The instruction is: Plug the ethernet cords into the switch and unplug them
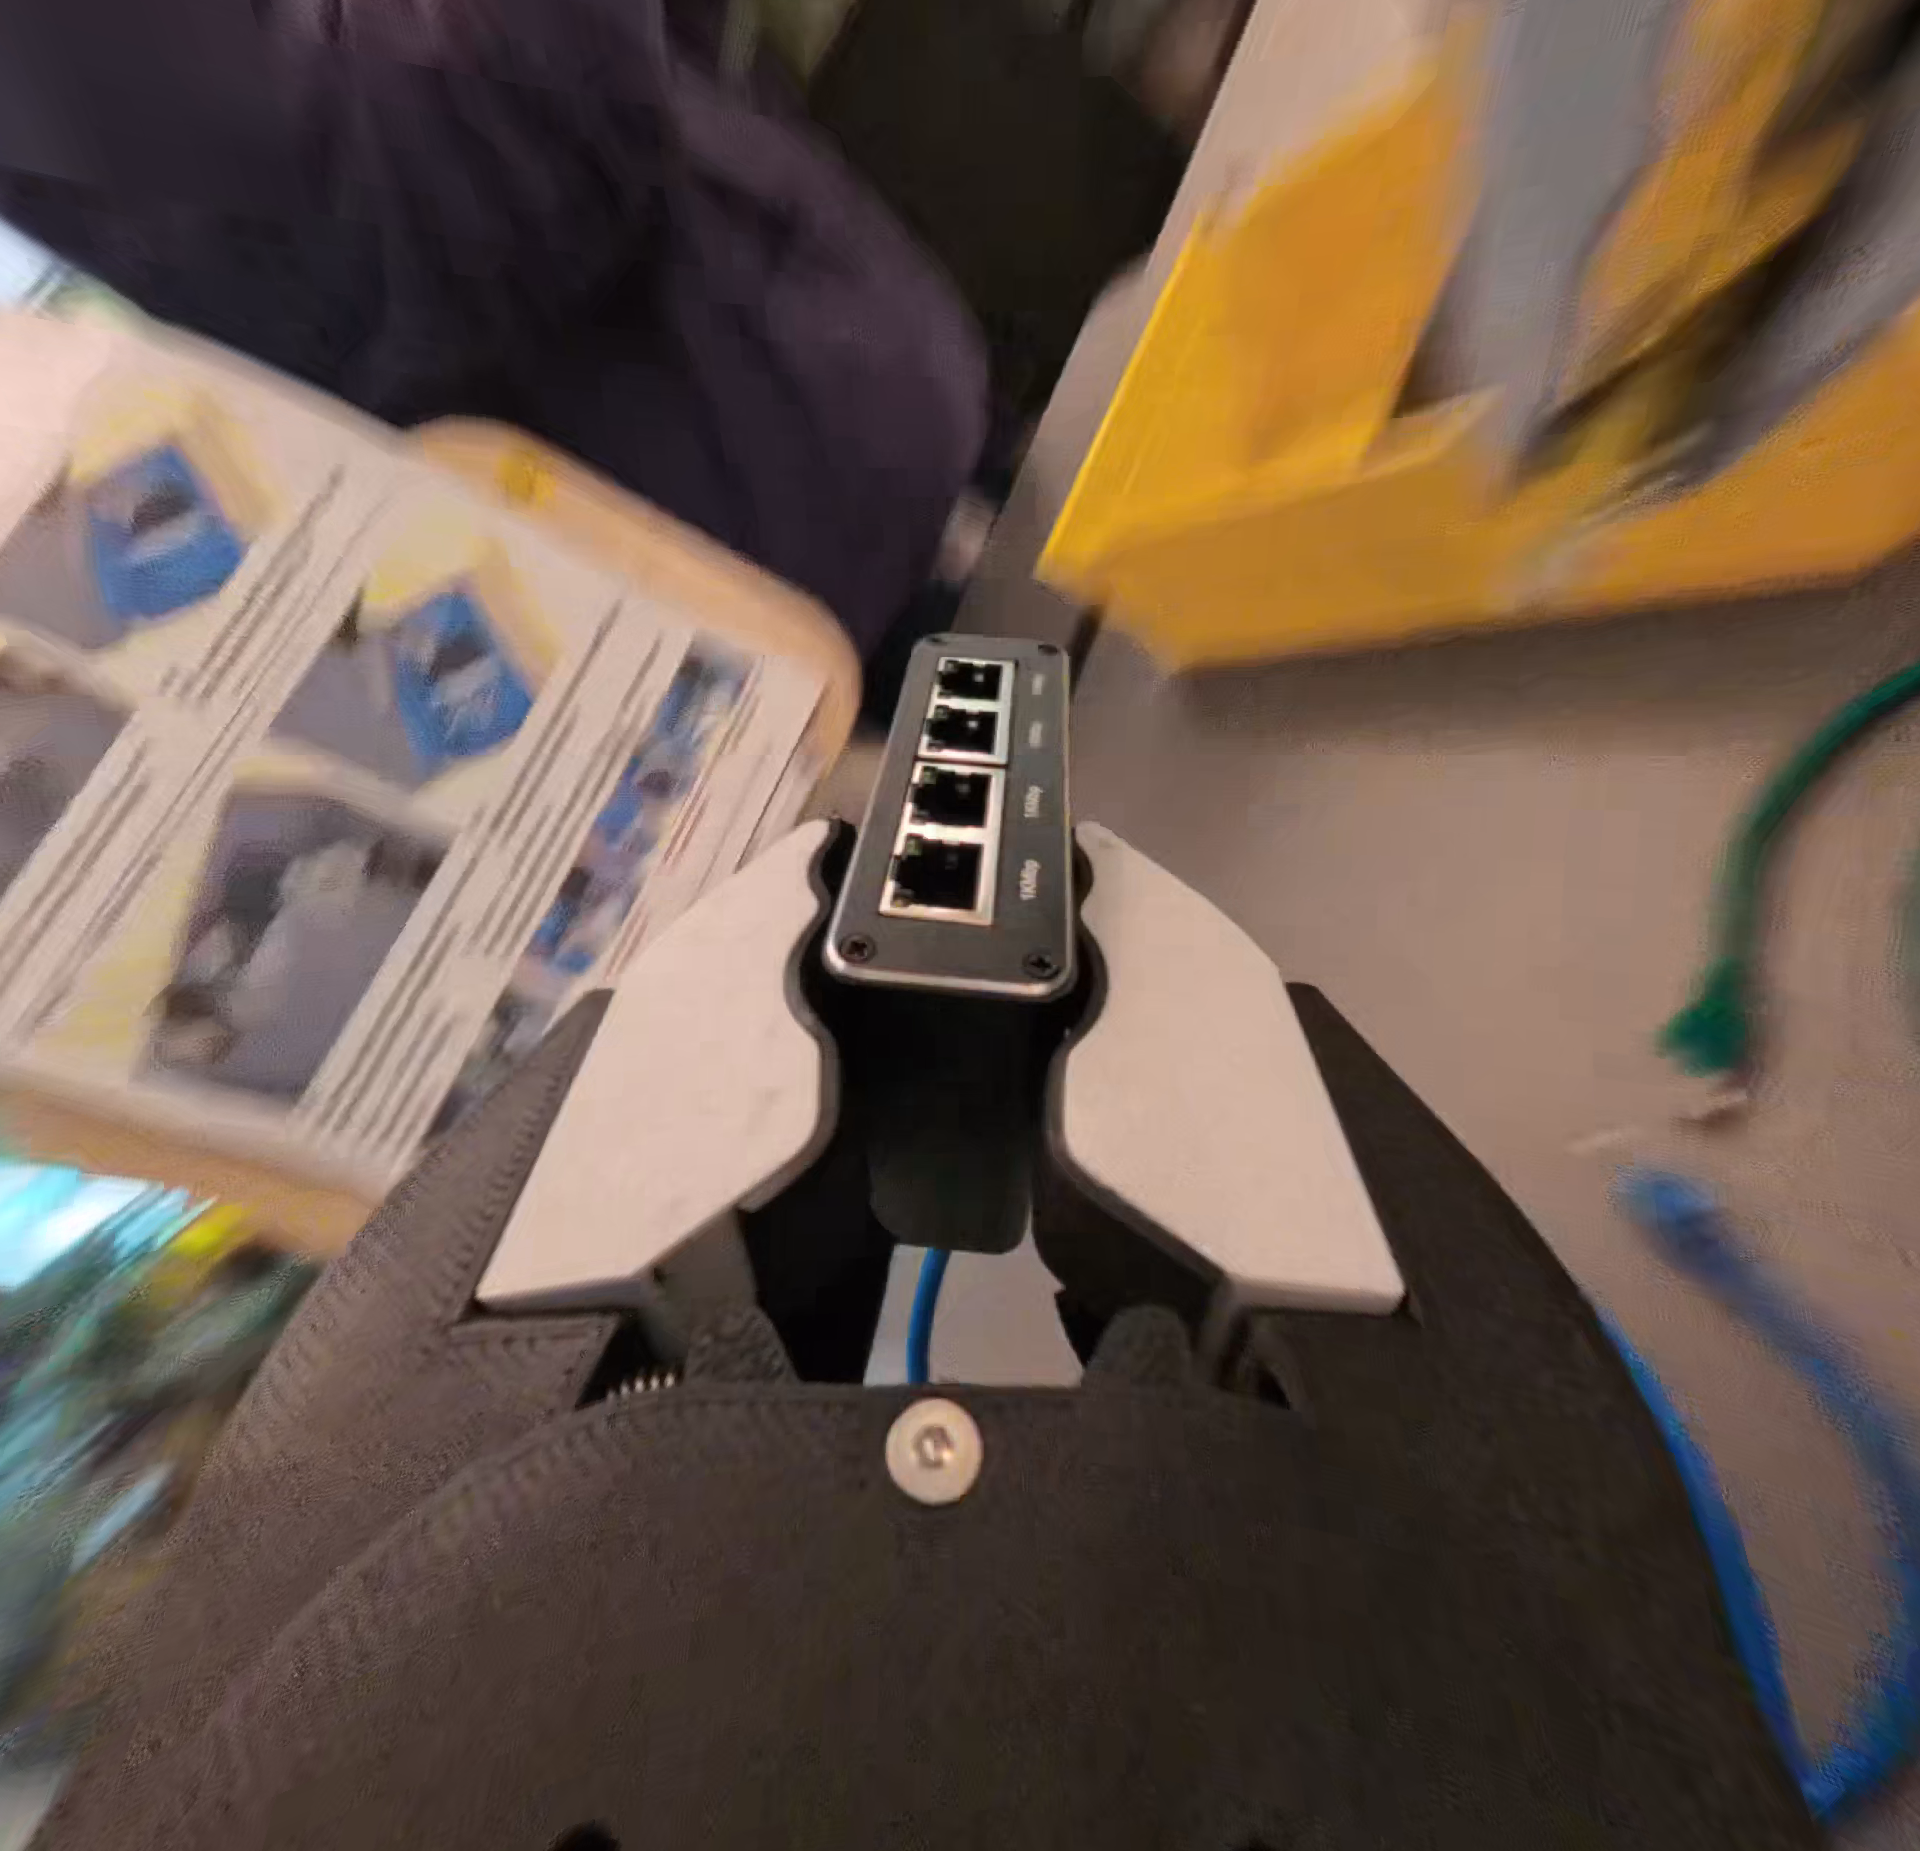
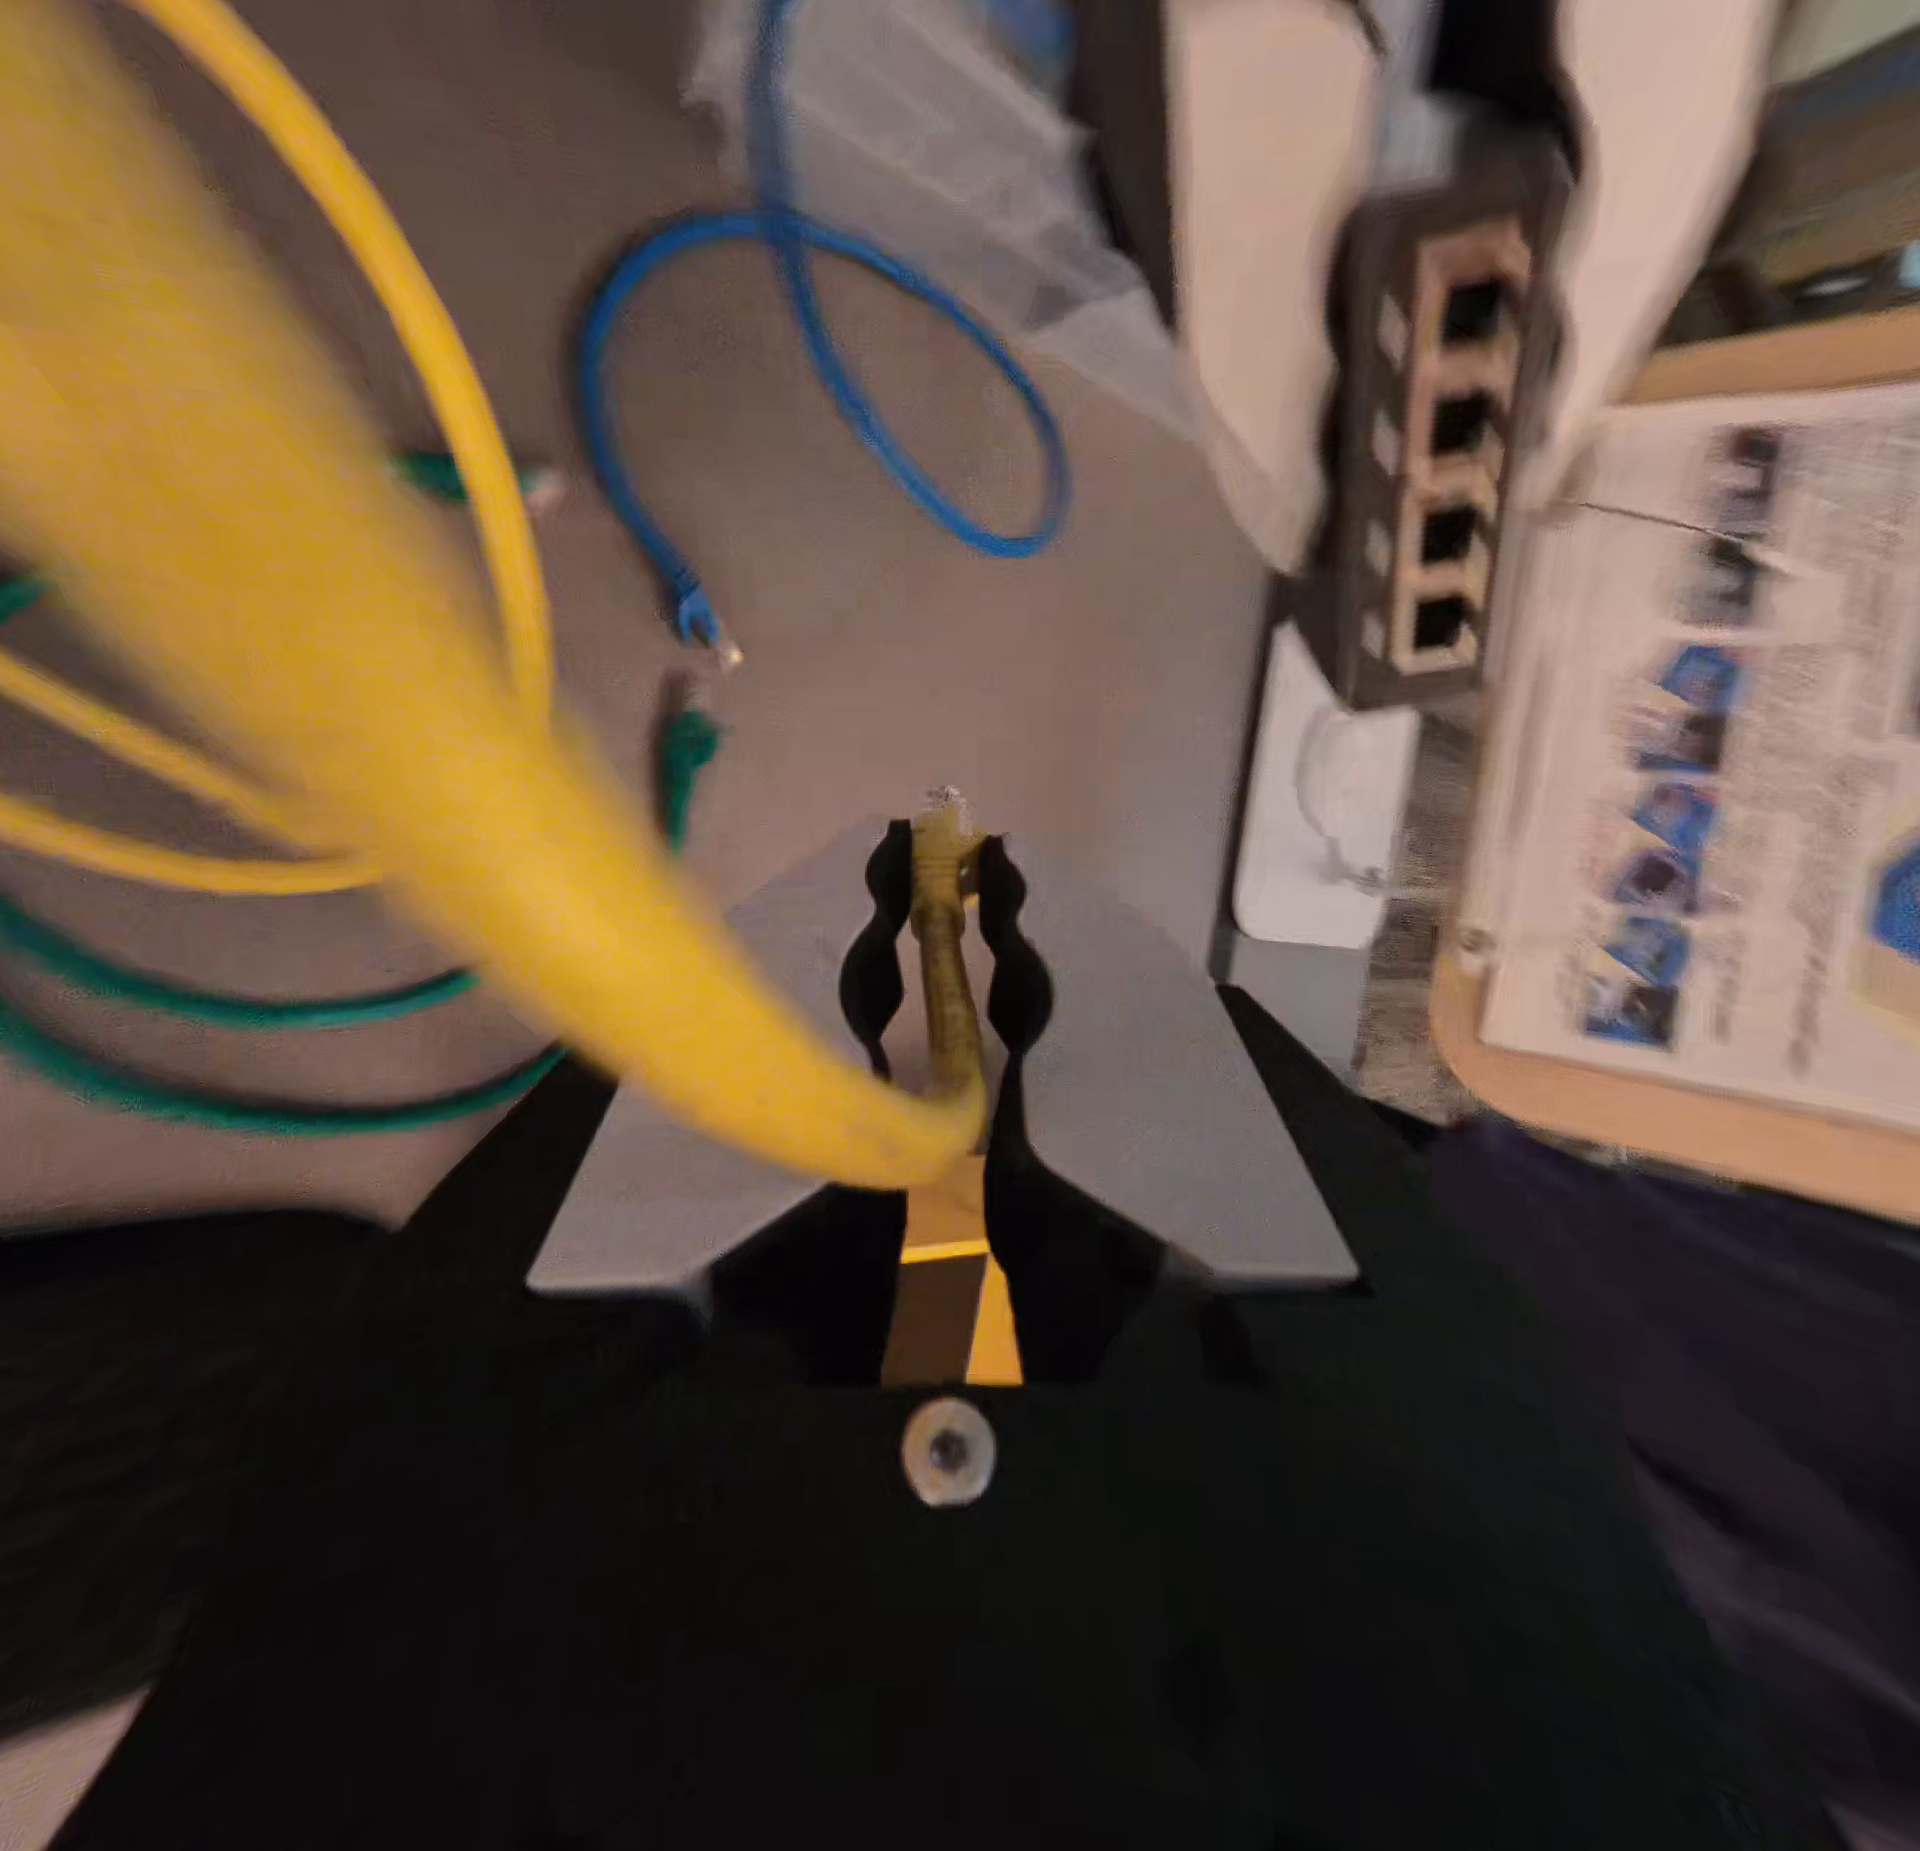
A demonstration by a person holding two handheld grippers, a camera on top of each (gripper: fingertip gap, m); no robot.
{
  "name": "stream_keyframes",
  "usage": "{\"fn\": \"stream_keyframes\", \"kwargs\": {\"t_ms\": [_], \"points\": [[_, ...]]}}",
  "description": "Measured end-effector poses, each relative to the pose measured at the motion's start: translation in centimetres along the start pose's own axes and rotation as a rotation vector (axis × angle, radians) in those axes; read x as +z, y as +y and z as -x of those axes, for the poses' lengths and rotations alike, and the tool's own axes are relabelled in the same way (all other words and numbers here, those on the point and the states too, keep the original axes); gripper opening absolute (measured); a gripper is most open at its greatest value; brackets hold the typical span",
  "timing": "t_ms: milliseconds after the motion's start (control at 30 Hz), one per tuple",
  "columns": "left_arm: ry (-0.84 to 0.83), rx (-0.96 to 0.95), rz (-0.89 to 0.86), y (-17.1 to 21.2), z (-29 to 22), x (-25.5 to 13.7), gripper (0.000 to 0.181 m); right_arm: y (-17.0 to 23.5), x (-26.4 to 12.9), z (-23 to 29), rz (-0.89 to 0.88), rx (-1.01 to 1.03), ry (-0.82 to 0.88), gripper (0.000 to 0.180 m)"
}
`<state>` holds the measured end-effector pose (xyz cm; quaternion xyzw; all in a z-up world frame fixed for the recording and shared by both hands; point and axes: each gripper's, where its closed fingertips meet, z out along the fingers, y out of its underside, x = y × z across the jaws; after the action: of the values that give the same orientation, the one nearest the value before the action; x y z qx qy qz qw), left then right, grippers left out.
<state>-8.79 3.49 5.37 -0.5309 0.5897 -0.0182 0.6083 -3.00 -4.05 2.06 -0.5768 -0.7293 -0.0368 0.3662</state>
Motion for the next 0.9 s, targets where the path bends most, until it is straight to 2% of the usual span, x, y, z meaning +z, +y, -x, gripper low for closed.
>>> {"fn": "stream_keyframes", "kwargs": {"t_ms": [33, 100, 167, 267, 367, 667, 800, 900], "points": [[0.045, -0.041, -0.126, -2.4, -0.4, -1.3, 0.038, -0.2, -0.7, -1.2, -0.050, 0.067, 0.041, 0.014], [-0.024, -0.012, -0.169, -3.7, 0.0, -2.2, 0.037, -1.5, -1.3, -1.6, -0.147, 0.102, 0.050, 0.013], [-0.030, 0.024, -0.140, -3.5, -0.3, -2.1, 0.037, -0.4, -0.5, -2.1, -0.080, 0.110, 0.096, 0.014], [0.011, -0.034, -0.190, -4.4, -0.7, -2.3, 0.037, 3.5, 1.6, -2.1, 0.100, 0.173, 0.143, 0.014], [-0.048, -0.050, -0.182, -4.2, 0.8, -3.0, 0.037, 6.9, 3.0, -1.4, 0.241, 0.224, 0.181, 0.015], [-0.018, -0.030, -0.174, -3.8, 1.7, -4.2, 0.037, 11.3, 6.2, 2.0, 0.283, 0.567, 0.181, 0.016], [0.003, -0.025, -0.167, -4.0, 1.1, -4.1, 0.037, 11.1, 6.9, 1.2, 0.308, 0.636, 0.186, 0.016], [-0.007, 0.004, -0.159, -4.1, 1.0, -4.2, 0.037, 10.3, 7.2, 0.8, 0.330, 0.585, 0.144, 0.017]]}}
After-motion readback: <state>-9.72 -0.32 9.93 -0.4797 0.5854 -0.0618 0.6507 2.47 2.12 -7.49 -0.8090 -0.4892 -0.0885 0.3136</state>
